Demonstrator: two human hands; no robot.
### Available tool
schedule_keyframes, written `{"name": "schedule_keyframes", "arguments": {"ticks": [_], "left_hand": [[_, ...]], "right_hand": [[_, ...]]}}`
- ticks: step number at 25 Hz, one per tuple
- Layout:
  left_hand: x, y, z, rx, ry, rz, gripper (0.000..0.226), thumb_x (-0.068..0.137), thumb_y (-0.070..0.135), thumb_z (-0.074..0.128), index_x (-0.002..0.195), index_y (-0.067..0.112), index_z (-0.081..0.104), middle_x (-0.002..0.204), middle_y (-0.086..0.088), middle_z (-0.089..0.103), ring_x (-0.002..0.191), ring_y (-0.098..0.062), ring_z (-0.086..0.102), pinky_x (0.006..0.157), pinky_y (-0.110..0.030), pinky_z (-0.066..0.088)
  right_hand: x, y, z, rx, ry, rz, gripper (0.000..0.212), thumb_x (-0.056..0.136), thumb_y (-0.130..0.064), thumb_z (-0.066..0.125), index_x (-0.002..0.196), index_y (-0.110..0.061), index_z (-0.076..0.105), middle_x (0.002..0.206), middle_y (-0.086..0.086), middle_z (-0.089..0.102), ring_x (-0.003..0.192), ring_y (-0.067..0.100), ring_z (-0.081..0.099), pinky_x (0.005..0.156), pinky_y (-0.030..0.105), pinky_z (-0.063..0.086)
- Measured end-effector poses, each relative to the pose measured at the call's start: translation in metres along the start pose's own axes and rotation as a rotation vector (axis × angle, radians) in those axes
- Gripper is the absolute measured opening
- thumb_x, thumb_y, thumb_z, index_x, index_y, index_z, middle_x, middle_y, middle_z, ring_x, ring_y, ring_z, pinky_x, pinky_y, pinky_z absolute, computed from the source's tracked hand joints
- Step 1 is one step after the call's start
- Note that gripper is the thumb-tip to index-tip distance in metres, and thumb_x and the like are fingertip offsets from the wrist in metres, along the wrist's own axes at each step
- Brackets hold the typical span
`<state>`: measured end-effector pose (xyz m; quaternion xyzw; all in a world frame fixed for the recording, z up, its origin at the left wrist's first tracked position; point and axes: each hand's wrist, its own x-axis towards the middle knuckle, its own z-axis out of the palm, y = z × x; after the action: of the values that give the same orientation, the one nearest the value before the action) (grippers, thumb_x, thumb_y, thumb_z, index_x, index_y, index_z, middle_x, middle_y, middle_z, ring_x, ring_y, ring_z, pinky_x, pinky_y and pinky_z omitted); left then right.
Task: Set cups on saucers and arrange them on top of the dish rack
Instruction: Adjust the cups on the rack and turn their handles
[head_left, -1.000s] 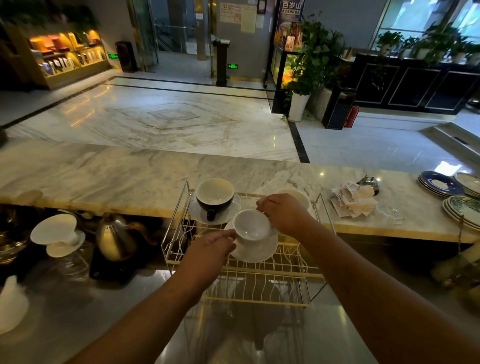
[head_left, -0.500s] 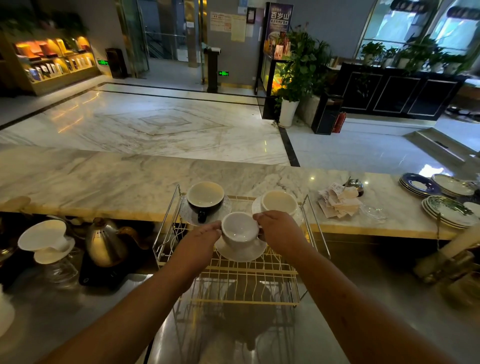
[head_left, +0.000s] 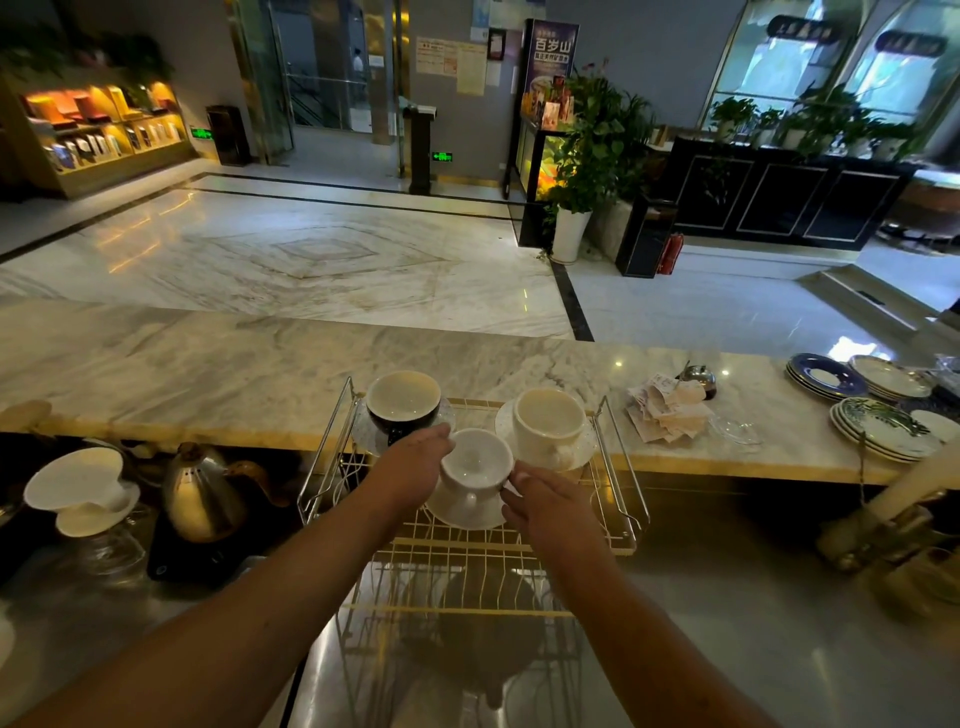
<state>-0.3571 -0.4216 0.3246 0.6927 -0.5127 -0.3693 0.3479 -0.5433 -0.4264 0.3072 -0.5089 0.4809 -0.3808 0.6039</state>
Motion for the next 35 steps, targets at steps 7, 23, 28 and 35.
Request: {"name": "schedule_keyframes", "arguments": {"ticks": [7,23,28,35], "left_hand": [[-0.007,-0.009,0.001,0.347,-0.011,0.094,0.040,0.110,0.010,0.039,0.146,0.006,0.053,0.159,-0.012,0.046,0.141,-0.027,0.046,0.114,-0.043,0.041],[0.010,-0.036,-0.030,-0.098,0.395,-0.211,0.037,0.092,0.046,0.069,0.116,0.020,0.060,0.099,-0.008,0.073,0.069,-0.027,0.075,0.071,-0.052,0.066],[0.025,-0.036,-0.031,-0.069,0.279,-0.233,0.033,0.099,0.040,0.064,0.116,0.011,0.066,0.090,-0.009,0.077,0.067,-0.027,0.076,0.065,-0.045,0.067],[0.029,-0.041,-0.030,-0.080,0.247,-0.213,0.024,0.104,0.033,0.058,0.103,0.012,0.069,0.083,-0.006,0.078,0.067,-0.025,0.074,0.069,-0.045,0.066]], "right_hand": [[0.004,0.003,0.000,-0.012,0.064,0.001,0.031,0.096,-0.015,0.057,0.091,-0.041,0.074,0.120,0.014,0.071,0.113,0.036,0.067,0.099,0.052,0.055],[0.048,-0.016,-0.045,-0.353,0.365,-0.028,0.027,0.097,-0.024,0.065,0.120,-0.024,0.052,0.092,0.006,0.073,0.059,0.015,0.074,0.054,0.033,0.064],[0.061,-0.011,-0.048,-0.472,0.347,-0.009,0.011,0.096,-0.028,0.066,0.086,-0.026,0.061,0.068,0.004,0.073,0.048,0.012,0.070,0.045,0.028,0.059],[0.068,-0.006,-0.049,-0.410,0.283,0.067,0.019,0.100,-0.023,0.061,0.084,-0.014,0.070,0.069,0.009,0.075,0.051,0.016,0.070,0.054,0.032,0.062]]}}
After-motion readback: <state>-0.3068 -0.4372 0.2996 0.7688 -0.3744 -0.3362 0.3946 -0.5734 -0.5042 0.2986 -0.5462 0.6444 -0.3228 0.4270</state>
